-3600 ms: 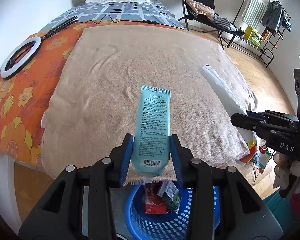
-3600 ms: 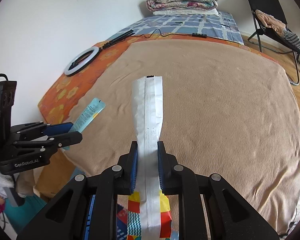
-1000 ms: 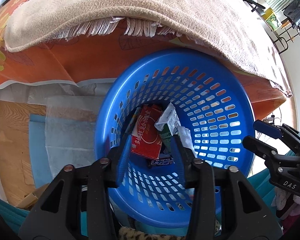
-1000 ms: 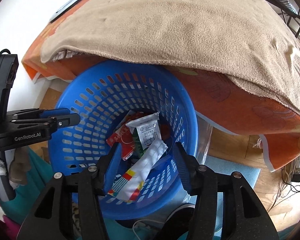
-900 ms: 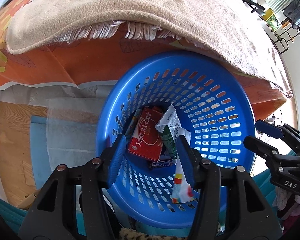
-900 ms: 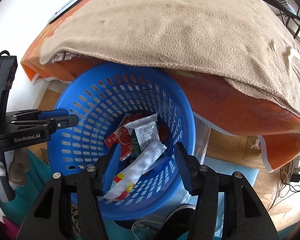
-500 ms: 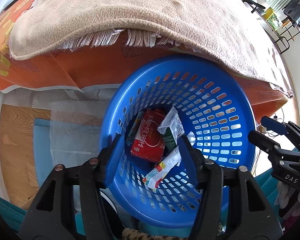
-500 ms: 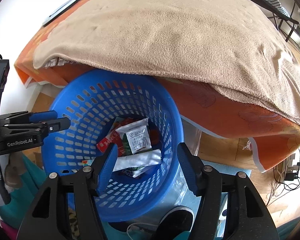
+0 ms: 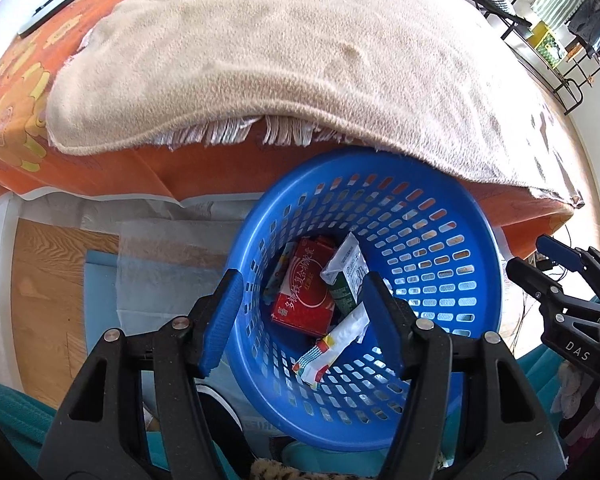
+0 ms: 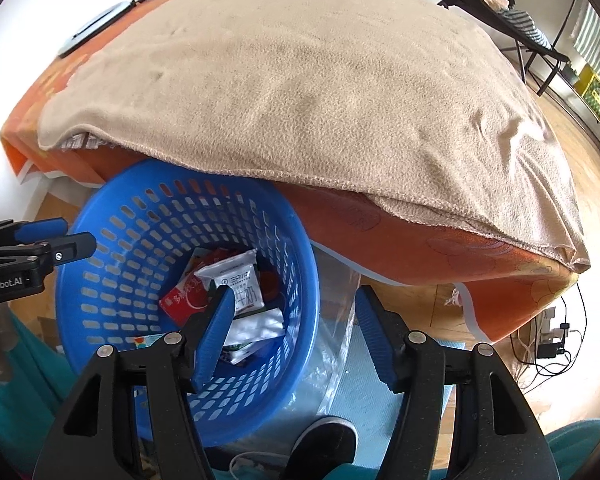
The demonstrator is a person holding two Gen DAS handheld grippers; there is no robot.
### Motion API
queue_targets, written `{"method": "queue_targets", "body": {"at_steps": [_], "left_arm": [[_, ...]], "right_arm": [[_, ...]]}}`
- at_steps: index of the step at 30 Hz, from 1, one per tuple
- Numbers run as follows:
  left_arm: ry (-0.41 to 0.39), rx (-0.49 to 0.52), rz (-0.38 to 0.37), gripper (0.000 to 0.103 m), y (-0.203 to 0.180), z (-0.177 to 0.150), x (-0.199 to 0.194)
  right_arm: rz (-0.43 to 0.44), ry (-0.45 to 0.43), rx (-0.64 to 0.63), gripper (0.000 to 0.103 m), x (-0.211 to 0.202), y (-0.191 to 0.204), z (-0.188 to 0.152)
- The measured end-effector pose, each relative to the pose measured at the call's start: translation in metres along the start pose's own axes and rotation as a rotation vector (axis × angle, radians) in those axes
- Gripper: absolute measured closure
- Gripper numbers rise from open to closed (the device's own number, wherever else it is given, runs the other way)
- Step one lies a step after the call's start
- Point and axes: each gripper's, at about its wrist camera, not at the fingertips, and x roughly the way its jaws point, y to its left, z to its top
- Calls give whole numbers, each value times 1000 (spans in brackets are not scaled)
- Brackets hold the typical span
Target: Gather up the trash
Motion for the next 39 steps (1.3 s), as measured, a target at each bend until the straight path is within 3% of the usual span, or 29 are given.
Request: {"method": "queue_targets", "body": {"at_steps": [9, 21, 25, 35, 39], "left_arm": [[-96, 26, 7, 39, -9, 9, -38], [-260, 43, 1, 39, -23, 26, -102], [-332, 50, -7, 27, -28, 30, -127], [-502, 72, -6, 16, -39, 39, -187], [-546, 82, -6, 15, -43, 43, -203]], "right_arm": [[32, -35, 43, 41, -21, -9, 9], [65, -144, 38, 41, -63, -6, 28], [76, -189, 31, 41, -78, -5, 33], [145, -346, 42, 40, -117, -8, 43], [168, -422, 59, 23, -133, -14, 46]]}}
